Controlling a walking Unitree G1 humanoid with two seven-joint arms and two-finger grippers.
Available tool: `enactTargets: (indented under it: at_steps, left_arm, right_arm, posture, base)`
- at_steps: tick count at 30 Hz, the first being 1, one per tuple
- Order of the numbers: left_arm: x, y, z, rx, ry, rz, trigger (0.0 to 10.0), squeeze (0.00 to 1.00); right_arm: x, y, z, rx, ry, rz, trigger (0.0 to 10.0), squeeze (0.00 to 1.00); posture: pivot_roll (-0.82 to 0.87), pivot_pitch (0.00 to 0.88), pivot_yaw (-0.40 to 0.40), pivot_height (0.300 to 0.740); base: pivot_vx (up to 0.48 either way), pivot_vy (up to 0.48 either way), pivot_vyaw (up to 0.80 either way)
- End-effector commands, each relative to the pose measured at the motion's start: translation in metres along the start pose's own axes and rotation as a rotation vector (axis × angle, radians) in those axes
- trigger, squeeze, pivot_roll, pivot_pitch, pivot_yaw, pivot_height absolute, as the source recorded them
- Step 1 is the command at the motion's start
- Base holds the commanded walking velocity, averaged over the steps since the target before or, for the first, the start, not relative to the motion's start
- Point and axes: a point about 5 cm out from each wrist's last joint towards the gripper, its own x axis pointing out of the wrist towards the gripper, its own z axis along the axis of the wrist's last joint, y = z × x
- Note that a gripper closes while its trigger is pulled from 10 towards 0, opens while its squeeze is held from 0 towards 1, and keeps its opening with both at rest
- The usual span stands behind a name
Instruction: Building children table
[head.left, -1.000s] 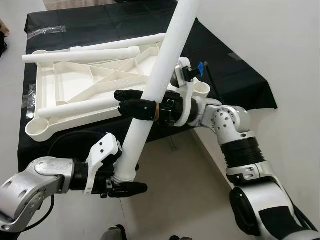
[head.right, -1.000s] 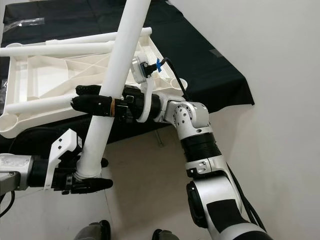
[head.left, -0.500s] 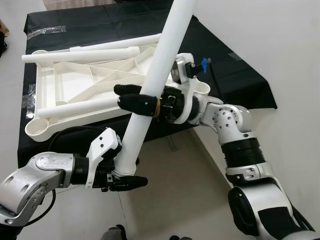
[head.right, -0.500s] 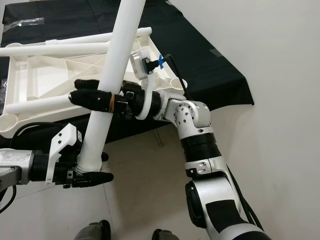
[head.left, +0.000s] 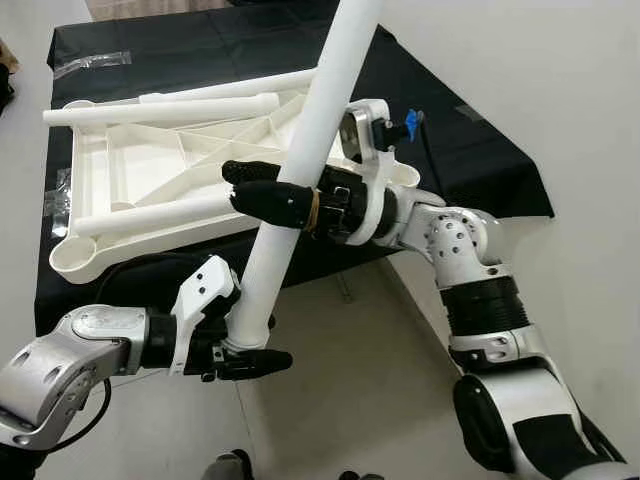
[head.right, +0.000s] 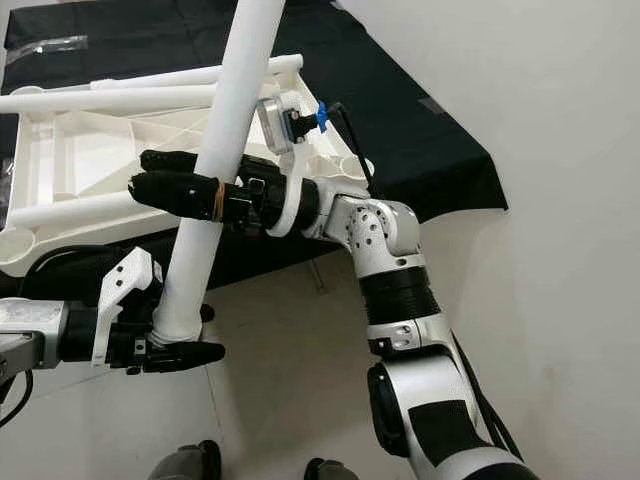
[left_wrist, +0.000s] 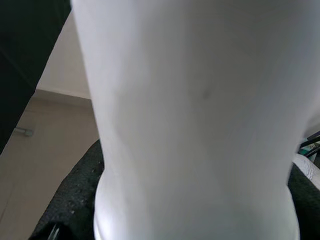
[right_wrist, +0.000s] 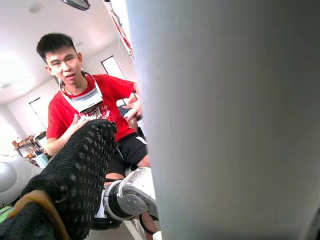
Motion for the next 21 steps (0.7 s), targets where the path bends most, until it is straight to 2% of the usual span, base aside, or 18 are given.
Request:
enactTargets:
  at_steps: [1, 11, 12, 13, 21]
  left_arm:
    - [0.0036, -0.0043, -0.0003, -0.008, -0.011, -0.038, 10.0, 0.0]
    - [0.004, -0.0061, 0.0009, -0.01, -0.012, -0.054, 10.0, 0.0]
    - [0.004, -0.0061, 0.001, -0.009, -0.012, -0.055, 10.0, 0.0]
    - [0.0041, -0.0062, 0.001, -0.009, -0.011, -0.057, 10.0, 0.0]
    - [0.0026, -0.0064, 0.0008, -0.015, -0.009, -0.059, 10.0, 0.0]
  right_arm:
    - [0.0048, 0.0038, -0.0021, -0.004, 0.01, 0.026, 10.0, 0.0]
    - [0.0075, 0.0013, -0.0049, -0.014, 0.029, 0.018, 10.0, 0.0]
    - [0.0084, 0.0008, -0.0052, -0.018, 0.028, 0.016, 3.8, 0.0]
    - [0.009, 0.0003, -0.0056, -0.019, 0.03, 0.014, 0.0, 0.0]
    - [0.0081, 0.0019, -0.0054, -0.016, 0.027, 0.027, 0.0, 0.0]
  posture:
    - [0.05, 0.197, -0.042, 0.74]
    - [0.05, 0.201, -0.044, 0.74]
    - [0.05, 0.201, -0.042, 0.74]
    - [0.05, 0.202, -0.041, 0.74]
    - [0.05, 0.203, -0.043, 0.74]
  base:
    - [0.0, 0.0, 0.0]
    - [0.0, 0.0, 0.0]
    - [0.0, 0.0, 0.0]
    - [0.0, 0.0, 0.0]
    - [0.0, 0.0, 0.0]
